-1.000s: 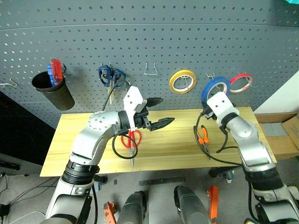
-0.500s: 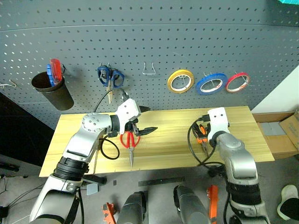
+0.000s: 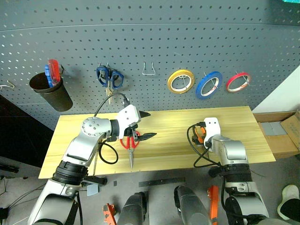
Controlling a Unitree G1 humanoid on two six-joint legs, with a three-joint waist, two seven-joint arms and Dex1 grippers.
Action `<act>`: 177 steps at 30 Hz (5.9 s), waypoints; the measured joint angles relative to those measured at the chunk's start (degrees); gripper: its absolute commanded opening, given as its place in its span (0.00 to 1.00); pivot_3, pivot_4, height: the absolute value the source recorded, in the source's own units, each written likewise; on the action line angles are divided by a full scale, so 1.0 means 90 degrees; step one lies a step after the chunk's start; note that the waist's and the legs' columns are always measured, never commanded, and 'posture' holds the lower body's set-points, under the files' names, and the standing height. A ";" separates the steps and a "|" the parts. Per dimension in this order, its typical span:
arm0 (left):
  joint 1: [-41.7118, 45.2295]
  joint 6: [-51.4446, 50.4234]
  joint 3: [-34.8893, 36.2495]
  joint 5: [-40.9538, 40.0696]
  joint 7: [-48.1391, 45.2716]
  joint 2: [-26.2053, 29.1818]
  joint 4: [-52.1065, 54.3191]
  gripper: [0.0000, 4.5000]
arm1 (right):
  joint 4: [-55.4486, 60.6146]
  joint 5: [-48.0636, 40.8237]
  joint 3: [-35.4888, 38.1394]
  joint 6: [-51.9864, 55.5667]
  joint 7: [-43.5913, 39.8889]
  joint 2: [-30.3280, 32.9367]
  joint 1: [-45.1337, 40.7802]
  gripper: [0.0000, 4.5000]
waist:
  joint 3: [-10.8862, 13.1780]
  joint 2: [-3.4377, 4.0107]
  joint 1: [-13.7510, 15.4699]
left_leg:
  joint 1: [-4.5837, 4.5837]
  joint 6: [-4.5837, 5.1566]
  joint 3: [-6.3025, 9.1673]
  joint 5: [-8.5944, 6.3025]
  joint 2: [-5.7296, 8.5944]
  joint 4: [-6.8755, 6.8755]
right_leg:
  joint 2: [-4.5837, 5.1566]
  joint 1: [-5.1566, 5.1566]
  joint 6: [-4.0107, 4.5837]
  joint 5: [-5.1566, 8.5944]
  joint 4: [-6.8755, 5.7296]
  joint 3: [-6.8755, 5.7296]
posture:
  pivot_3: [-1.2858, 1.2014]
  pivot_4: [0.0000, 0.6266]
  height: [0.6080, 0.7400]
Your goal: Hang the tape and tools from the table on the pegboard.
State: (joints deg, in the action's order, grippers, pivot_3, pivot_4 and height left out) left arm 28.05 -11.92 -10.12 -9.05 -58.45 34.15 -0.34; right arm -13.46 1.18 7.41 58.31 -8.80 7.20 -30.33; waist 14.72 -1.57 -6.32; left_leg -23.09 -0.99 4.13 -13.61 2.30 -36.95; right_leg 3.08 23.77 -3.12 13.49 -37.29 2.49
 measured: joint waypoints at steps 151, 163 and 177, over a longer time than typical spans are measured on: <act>-0.1834 -0.3217 0.1229 0.0056 0.5307 -0.1840 -0.0466 0.06 | 0.4202 -0.2054 -0.3221 0.0931 -0.2339 0.1094 -0.0484 1.00 | -0.0046 -0.0055 0.0149 | -0.0002 -0.0058 0.0024 0.0081 -0.0009 0.0002 | 0.0002 0.0034 0.0041 -0.0030 -0.0058 -0.0023 | 0.46 0.33 1.00; -0.3433 0.0477 0.1713 0.0960 0.5348 -0.1310 0.2081 0.06 | 0.5103 -0.2322 -0.2817 0.0272 -0.2772 0.1931 -0.0463 1.00 | -0.0045 -0.0055 0.0173 | -0.0025 -0.0060 0.0027 0.0077 -0.0024 0.0012 | 0.0009 0.0038 0.0039 -0.0032 -0.0011 -0.0032 | 0.47 0.33 1.00; -0.2133 0.0645 0.2152 0.1013 0.5453 -0.1315 0.2055 0.06 | 0.4320 -0.2212 -0.2624 -0.0757 -0.2783 0.1853 -0.0872 1.00 | -0.0045 -0.0056 0.0174 | -0.0041 -0.0048 0.0029 0.0082 -0.0016 0.0007 | -0.0011 0.0037 0.0027 -0.0054 0.0012 -0.0040 | 0.47 0.33 1.00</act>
State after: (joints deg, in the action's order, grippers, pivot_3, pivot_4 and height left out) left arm 8.85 -6.11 9.25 0.07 -9.37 22.31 18.15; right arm 25.42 -18.72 -16.20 51.50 -33.84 23.87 -38.18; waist 14.31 -2.07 -4.75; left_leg -23.46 -1.42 4.39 -12.87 2.16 -36.89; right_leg 2.98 24.11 -2.88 13.00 -37.18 2.13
